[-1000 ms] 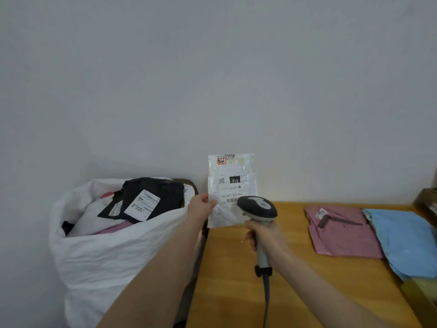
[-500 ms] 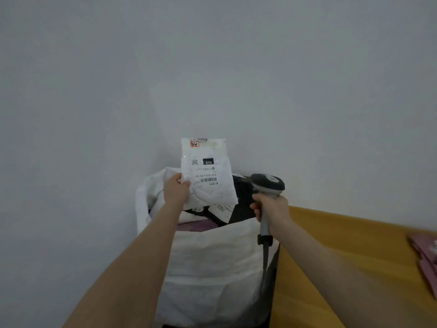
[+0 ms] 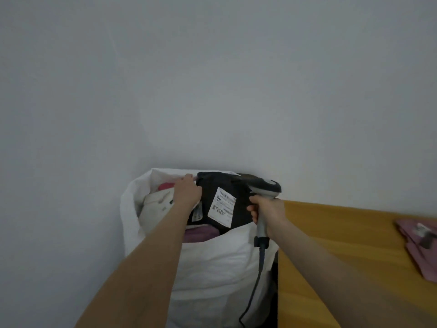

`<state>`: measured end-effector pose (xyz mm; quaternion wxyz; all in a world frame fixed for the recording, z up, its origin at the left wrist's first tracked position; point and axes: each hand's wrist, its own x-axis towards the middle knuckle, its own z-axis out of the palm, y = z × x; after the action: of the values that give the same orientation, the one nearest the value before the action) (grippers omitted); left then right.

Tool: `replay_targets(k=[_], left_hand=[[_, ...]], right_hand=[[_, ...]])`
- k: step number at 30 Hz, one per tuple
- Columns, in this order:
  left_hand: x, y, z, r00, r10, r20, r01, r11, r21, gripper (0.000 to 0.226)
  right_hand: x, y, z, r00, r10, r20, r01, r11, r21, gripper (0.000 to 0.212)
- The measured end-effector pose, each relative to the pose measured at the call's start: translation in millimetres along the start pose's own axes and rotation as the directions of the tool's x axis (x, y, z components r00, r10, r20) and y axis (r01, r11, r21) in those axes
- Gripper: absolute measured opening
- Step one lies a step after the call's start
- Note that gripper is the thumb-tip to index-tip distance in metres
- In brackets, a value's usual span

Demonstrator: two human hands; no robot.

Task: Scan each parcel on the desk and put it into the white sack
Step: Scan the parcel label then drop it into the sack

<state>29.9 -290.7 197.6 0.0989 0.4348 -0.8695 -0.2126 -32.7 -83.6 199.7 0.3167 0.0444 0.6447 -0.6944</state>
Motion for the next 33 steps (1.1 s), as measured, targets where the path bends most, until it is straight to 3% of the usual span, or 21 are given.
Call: replay_targets(k=[6, 10, 16, 21, 25, 30, 33], left_hand=[[-22.4, 132.7, 63.9, 0.947, 0.302, 0.107, -0.292, 0.951, -0.101, 0.046], [-68.8, 217.0, 121.1, 0.848, 0.46, 0.264, -0.452, 0.887, -0.095, 0.048], [-167.6, 329.0, 206.6, 0.678, 0.574, 0.46, -0.615, 0.785, -0.073, 0.047], [-262.3, 412.0, 276.1, 0.543, 0.618, 0.568, -0.679, 0.721, -0.135, 0.036], [-335.6, 468.5, 331.3, 0.478, 0.56, 0.677, -0.652, 0.742, -0.155, 0.053], [-405.2, 512.9, 389.2, 0.382, 0.553, 0.741, -0.667, 0.719, -0.193, 0.045], [-435.0, 522.5, 417.3, 0.35, 0.511, 0.785, -0.64, 0.743, -0.198, 0.045]], right_hand=[[2.5, -12.2, -89.5, 0.984, 0.024, -0.178, -0.002, 0.992, 0.123, 0.014], [-5.5, -13.9, -183.9, 0.929, 0.038, -0.369, 0.033, 0.982, 0.184, 0.012], [-31.5, -2.3, -338.8, 0.798, 0.103, -0.594, 0.09, 0.954, 0.287, 0.012], [-51.8, 16.1, -470.5, 0.733, 0.178, -0.656, 0.082, 0.935, 0.344, 0.013], [-69.6, 30.5, -565.6, 0.674, 0.261, -0.691, 0.051, 0.917, 0.396, 0.013], [-88.0, 48.7, -650.0, 0.619, 0.319, -0.718, -0.038, 0.925, 0.379, 0.017], [-98.6, 55.8, -687.4, 0.516, 0.324, -0.793, -0.084, 0.94, 0.33, 0.014]])
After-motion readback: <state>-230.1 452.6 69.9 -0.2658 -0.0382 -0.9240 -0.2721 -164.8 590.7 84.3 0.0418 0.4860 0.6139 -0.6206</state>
